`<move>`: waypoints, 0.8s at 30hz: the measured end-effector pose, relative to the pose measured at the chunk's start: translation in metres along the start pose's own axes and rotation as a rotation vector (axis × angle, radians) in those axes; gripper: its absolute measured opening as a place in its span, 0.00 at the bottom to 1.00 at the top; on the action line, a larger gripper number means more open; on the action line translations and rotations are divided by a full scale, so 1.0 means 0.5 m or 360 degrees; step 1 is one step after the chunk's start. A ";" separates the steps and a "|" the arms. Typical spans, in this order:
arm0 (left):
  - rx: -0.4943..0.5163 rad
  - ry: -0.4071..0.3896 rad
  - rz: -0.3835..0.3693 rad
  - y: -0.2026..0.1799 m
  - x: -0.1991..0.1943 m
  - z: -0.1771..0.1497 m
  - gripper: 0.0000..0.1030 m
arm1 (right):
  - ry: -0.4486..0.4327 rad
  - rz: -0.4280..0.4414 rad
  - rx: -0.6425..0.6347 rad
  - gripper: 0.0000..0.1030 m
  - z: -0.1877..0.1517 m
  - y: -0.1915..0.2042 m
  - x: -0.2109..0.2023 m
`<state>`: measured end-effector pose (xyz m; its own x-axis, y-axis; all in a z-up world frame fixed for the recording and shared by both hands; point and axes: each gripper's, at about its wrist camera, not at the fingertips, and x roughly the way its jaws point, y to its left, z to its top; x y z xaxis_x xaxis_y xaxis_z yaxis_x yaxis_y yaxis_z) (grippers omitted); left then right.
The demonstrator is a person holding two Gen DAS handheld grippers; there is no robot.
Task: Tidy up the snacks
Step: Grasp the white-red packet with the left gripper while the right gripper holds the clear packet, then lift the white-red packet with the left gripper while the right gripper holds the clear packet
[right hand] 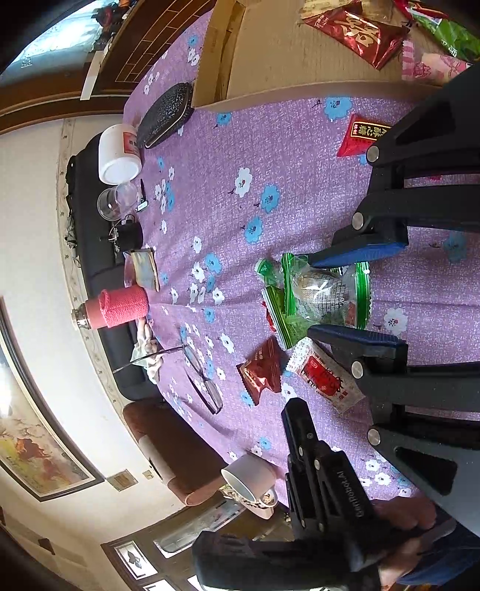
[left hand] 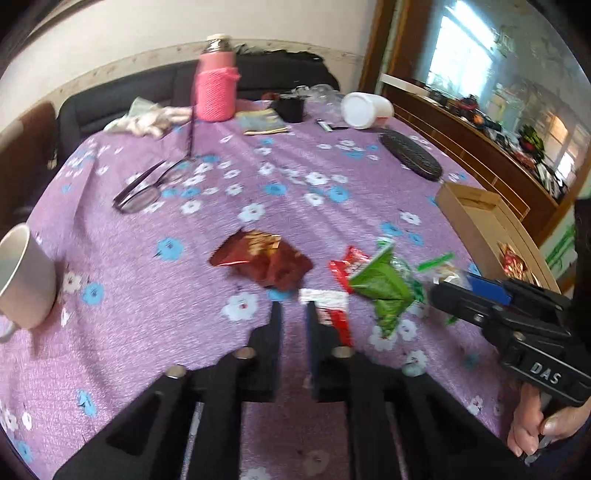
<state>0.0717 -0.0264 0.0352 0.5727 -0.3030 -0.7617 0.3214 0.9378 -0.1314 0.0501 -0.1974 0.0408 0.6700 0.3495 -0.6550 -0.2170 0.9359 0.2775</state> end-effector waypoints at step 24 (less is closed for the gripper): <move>0.0101 -0.0090 0.0143 -0.073 0.017 -0.020 0.21 | -0.0037 0.0007 0.0016 0.33 0.005 -0.001 -0.014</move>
<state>0.0571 -0.0615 0.0274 0.6427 -0.2287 -0.7312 0.3129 0.9495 -0.0220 0.0471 -0.2004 0.0470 0.6855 0.3526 -0.6370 -0.2129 0.9337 0.2878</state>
